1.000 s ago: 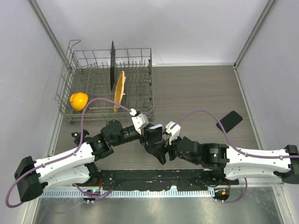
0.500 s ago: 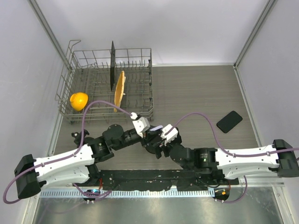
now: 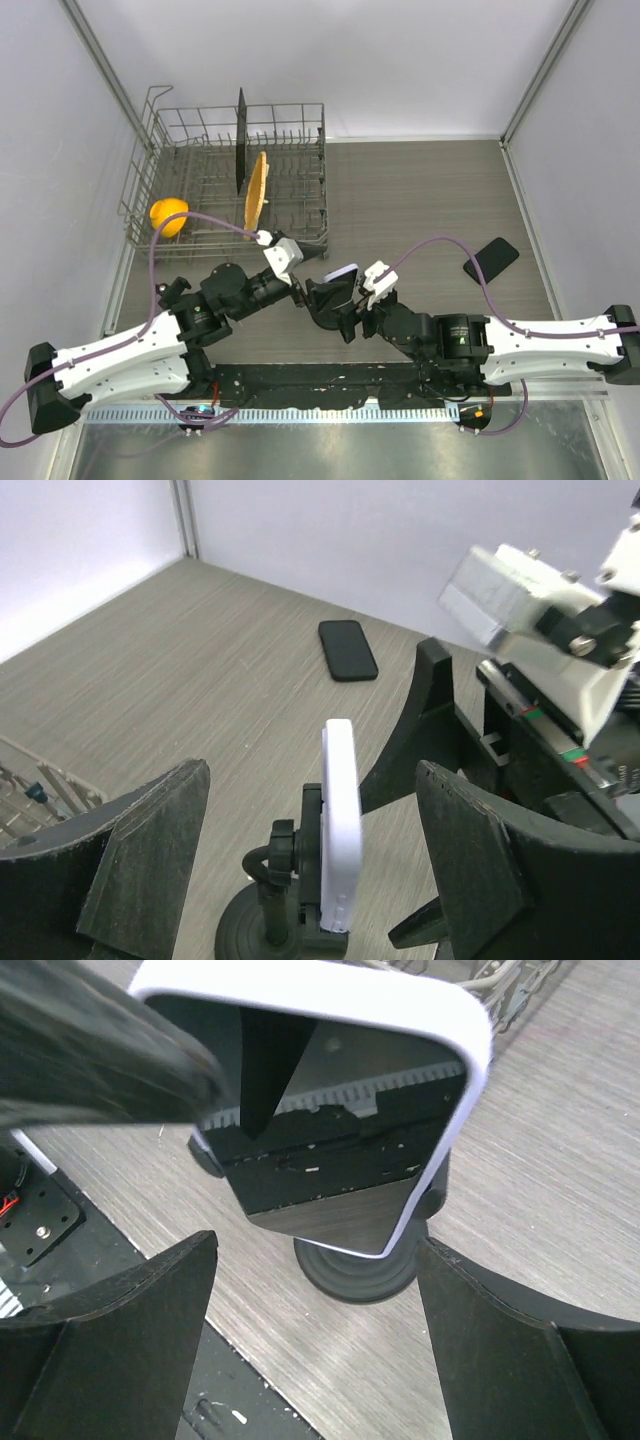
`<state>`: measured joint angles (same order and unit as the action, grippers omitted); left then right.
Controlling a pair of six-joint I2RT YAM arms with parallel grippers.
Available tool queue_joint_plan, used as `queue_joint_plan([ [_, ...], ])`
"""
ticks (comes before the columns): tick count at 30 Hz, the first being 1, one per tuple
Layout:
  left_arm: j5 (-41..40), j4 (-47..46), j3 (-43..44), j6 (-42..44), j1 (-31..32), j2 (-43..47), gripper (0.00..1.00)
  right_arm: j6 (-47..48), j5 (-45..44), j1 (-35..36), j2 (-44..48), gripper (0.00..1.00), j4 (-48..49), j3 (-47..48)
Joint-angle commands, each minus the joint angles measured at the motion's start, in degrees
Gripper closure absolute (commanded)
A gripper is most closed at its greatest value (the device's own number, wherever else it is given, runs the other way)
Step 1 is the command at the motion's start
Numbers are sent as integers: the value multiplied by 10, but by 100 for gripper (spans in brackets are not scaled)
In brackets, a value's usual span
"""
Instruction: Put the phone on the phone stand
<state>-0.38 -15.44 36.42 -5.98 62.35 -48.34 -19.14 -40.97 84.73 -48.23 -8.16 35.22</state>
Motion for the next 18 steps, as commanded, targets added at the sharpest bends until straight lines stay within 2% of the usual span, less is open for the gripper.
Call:
queue_joint_plan([
  [1, 21, 20, 43, -6, 0, 33, 11, -63, 25, 1, -1, 14, -49, 60],
  [5, 9, 30, 44, 18, 0, 82, 9, -95, 18, 3, -24, 14, -77, 123],
  [9, -60, 27, 35, 34, 0, 126, 1, -124, -44, 4, -47, 14, -148, 177],
  [18, -76, 38, 40, 41, 1, 114, 0, -172, -85, 4, -109, 14, -235, 263],
])
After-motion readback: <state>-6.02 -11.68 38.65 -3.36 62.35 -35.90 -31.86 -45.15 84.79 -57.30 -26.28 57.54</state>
